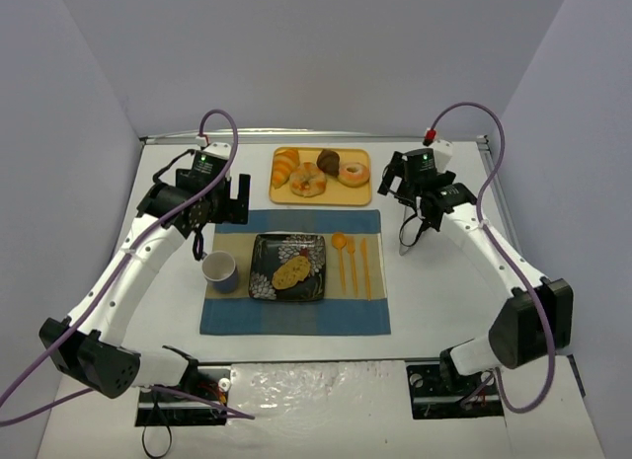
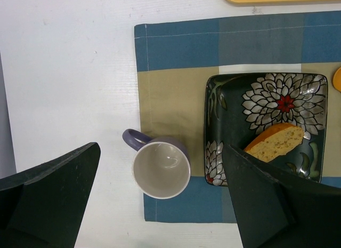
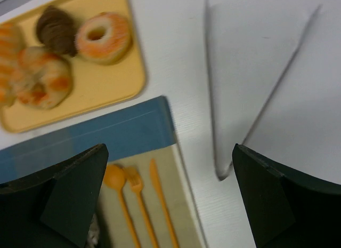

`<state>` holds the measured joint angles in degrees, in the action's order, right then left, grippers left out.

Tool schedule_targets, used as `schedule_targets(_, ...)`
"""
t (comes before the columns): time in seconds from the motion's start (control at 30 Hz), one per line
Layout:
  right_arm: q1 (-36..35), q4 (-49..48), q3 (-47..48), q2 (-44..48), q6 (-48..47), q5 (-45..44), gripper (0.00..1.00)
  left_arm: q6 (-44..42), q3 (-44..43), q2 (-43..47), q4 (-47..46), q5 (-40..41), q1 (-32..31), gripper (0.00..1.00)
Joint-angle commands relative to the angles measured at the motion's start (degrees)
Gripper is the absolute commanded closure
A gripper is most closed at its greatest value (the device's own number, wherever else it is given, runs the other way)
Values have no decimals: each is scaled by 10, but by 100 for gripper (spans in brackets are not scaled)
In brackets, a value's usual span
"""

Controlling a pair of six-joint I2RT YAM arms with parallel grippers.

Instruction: Place the bread

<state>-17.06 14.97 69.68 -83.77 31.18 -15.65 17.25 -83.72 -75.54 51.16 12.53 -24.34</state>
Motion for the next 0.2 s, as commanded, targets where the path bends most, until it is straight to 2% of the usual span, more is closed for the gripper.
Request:
schedule_targets(0.0, -48, 23, 16, 74, -5, 29, 0, 12, 1, 27, -18, 8, 3, 3)
schedule_targets(0.17, -71, 24, 0, 119, -11, 59, 0, 18, 14, 26, -28, 5, 3, 3)
